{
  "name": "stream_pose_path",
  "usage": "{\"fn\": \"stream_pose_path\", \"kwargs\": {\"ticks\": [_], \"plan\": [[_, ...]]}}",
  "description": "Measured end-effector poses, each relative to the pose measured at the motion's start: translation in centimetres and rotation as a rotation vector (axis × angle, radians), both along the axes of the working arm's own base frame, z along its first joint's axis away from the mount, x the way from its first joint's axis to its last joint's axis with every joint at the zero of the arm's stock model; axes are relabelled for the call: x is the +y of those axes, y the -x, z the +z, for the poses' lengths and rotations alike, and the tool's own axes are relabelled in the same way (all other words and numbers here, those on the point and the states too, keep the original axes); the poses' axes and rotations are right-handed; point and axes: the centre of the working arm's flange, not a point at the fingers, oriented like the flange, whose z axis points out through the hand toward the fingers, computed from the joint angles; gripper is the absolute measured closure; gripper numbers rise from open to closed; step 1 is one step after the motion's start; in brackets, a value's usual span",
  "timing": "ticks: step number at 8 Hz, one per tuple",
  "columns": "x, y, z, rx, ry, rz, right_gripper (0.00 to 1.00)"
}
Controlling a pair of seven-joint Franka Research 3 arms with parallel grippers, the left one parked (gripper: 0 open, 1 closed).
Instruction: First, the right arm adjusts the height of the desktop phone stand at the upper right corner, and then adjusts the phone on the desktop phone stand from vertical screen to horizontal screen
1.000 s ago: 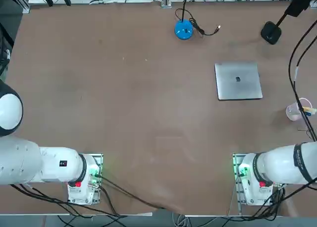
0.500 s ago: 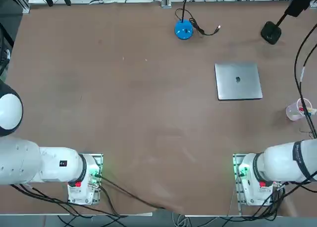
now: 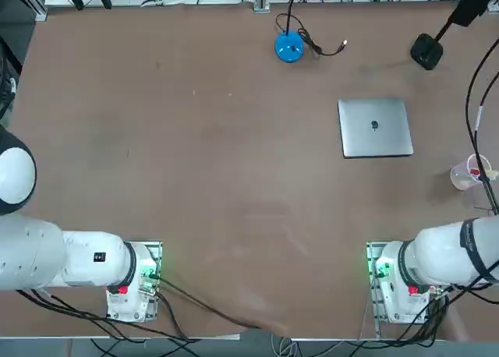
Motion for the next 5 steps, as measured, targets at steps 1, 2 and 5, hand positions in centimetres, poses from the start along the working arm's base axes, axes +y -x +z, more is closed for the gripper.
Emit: {"fn": "stream_pose_path", "kwargs": {"ticks": [1, 2, 5], "plan": [[-0.5, -0.6, -0.8, -0.009, 0.006, -0.006, 0.00], [-1.0, -1.4, -1.6, -0.019, 0.013, -0.011, 0.00], [-2.7, -4.0, -3.3, -0.019, 0.023, -0.034, 0.00]]}}
